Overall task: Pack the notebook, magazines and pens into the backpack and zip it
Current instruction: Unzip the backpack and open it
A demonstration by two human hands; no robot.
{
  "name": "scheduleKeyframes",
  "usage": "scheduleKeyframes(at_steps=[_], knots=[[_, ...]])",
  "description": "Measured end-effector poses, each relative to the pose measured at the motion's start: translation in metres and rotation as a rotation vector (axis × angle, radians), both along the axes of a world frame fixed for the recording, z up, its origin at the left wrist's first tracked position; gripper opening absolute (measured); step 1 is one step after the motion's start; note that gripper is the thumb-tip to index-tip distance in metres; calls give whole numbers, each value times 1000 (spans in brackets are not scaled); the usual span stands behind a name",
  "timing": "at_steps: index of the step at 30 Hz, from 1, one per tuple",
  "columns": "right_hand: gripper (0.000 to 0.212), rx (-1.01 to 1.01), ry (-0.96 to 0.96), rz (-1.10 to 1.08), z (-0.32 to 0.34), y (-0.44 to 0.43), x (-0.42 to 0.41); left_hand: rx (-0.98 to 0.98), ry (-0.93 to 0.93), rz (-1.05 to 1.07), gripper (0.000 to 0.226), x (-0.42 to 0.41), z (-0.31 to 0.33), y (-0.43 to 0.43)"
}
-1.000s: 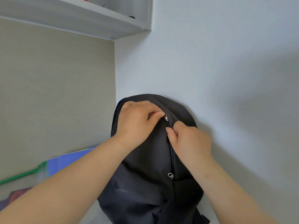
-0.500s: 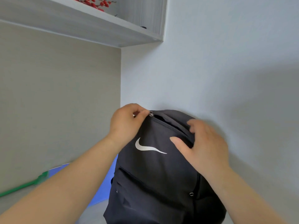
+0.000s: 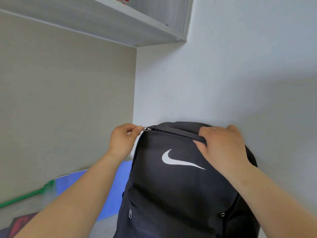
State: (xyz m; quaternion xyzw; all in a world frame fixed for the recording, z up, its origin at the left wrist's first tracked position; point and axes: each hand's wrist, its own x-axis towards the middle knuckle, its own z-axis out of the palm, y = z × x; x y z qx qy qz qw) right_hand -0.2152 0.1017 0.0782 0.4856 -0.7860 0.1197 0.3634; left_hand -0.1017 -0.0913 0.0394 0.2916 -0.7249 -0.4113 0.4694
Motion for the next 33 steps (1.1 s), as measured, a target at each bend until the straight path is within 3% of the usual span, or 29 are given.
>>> scheduleKeyframes(at_steps=[4, 8, 11, 15, 24, 27, 33], knots=[[33, -22, 7, -7, 6, -8, 6, 224, 149, -218, 25, -14, -7, 3], [53, 142, 87, -6, 20, -46, 12, 87, 129, -317, 32, -31, -1, 16], [39, 276, 119, -29, 29, -71, 13, 6, 78, -281, 32, -37, -1, 19], [17, 289, 154, -8, 30, -71, 3, 100, 100, -142, 31, -21, -7, -2], [19, 330, 180, -39, 25, -67, -3, 331, -134, -35, 37, 10, -74, -27], [18, 311, 130, -90, 30, -62, -7, 444, -231, -24, 25, 16, -112, -25], [20, 226, 76, -109, 30, -59, -14, 564, -197, -129, 26, 2, -112, -24]])
